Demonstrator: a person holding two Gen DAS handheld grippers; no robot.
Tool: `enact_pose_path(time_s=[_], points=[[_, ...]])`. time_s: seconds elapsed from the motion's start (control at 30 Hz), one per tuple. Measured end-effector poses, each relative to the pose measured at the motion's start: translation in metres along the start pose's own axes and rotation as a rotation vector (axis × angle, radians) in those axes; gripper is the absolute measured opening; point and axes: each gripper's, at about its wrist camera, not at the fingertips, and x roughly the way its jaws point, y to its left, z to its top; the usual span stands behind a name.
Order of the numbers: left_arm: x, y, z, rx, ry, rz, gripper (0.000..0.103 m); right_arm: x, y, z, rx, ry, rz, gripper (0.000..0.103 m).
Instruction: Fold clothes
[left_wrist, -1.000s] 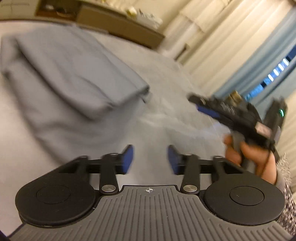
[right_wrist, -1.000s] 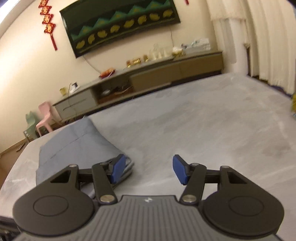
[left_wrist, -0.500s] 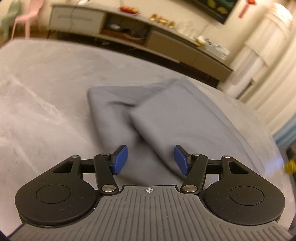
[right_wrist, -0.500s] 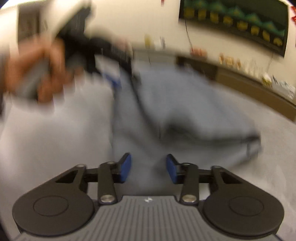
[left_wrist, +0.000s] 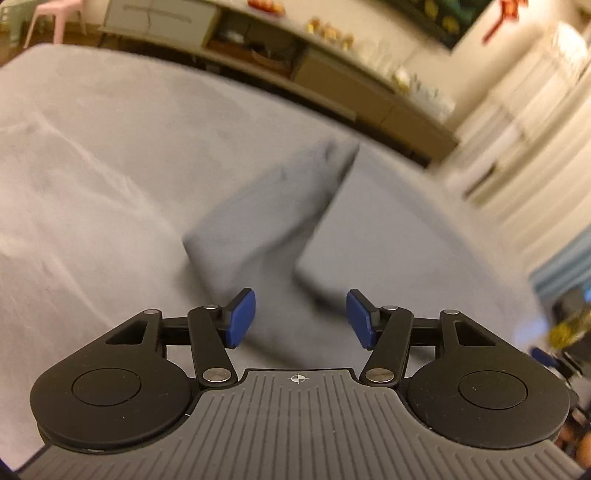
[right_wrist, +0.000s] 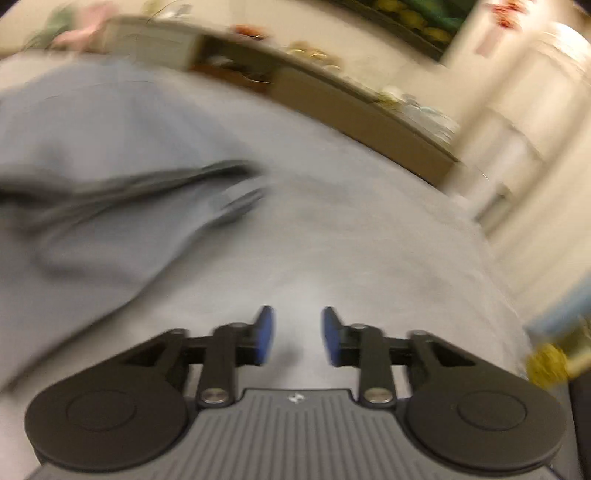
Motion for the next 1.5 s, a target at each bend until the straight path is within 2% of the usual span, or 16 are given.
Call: enact_pose_path(time_s=[0.07, 0.13, 0.2, 0.27, 0.4, 0.53, 0.6, 0.7, 0.77, 0.83, 1.0, 1.1, 1.17, 1.27, 1.33, 1.5], points=[[-0.001, 0.002, 0.008, -0.006, -0.029, -0.020, 0.047, -0.045, 0.016, 0.011, -0.051, -0.127, 0.055, 0.032], [0.006, 0.006, 0.010, -0.027, -0.009, -0.047, 0.047, -0.082, 0.054, 0.023, -0.175, -0.233, 0.157, 0.056], [0.013, 0.009, 0.010, -0.046, 0.012, -0.025, 0.043, -0.103, 0.101, 0.030, -0.363, -0.299, 0.218, 0.059], [0.012, 0.014, 0.004, -0.078, 0.029, -0.033, 0.038, -0.088, 0.141, 0.043, -0.507, -0.286, 0.205, 0.059], [0.001, -0.004, -0.010, -0.068, 0.093, -0.221, 0.044, -0.043, 0.164, 0.049, -0.585, -0.195, 0.167, 0.054], [0.037, -0.022, -0.024, -0.020, 0.188, -0.205, 0.043, -0.050, 0.150, 0.046, -0.571, -0.152, 0.157, 0.013], [0.046, -0.012, -0.027, -0.111, 0.157, -0.217, 0.043, -0.060, 0.152, 0.052, -0.549, -0.177, 0.128, 0.008], [0.047, 0.013, -0.035, -0.331, 0.102, -0.252, 0.041, -0.094, 0.172, 0.058, -0.498, -0.232, 0.170, 0.006], [0.042, 0.023, -0.037, -0.407, 0.075, -0.232, 0.036, -0.097, 0.197, 0.043, -0.567, -0.217, 0.199, 0.006], [0.038, 0.027, -0.037, -0.438, 0.072, -0.214, 0.029, -0.090, 0.218, 0.027, -0.628, -0.207, 0.194, 0.007], [0.030, 0.029, -0.032, -0.439, 0.077, -0.188, 0.031, -0.093, 0.238, 0.014, -0.678, -0.217, 0.139, 0.007], [0.022, 0.025, -0.032, -0.451, 0.074, -0.181, 0.030, -0.103, 0.228, 0.014, -0.589, -0.171, 0.209, 0.007], [-0.002, 0.017, -0.031, -0.369, 0.070, -0.160, 0.029, -0.096, 0.211, 0.027, -0.483, -0.126, 0.296, 0.007], [-0.018, -0.030, -0.031, 0.045, 0.088, -0.177, 0.048, -0.079, 0.175, 0.044, -0.281, -0.045, 0.455, 0.008], [-0.022, -0.056, -0.044, 0.271, 0.092, -0.140, 0.045, -0.071, 0.160, 0.049, -0.205, -0.017, 0.512, 0.008], [-0.003, -0.072, -0.079, 0.492, 0.125, -0.061, 0.045, -0.055, 0.128, 0.057, -0.058, 0.036, 0.616, 0.009]])
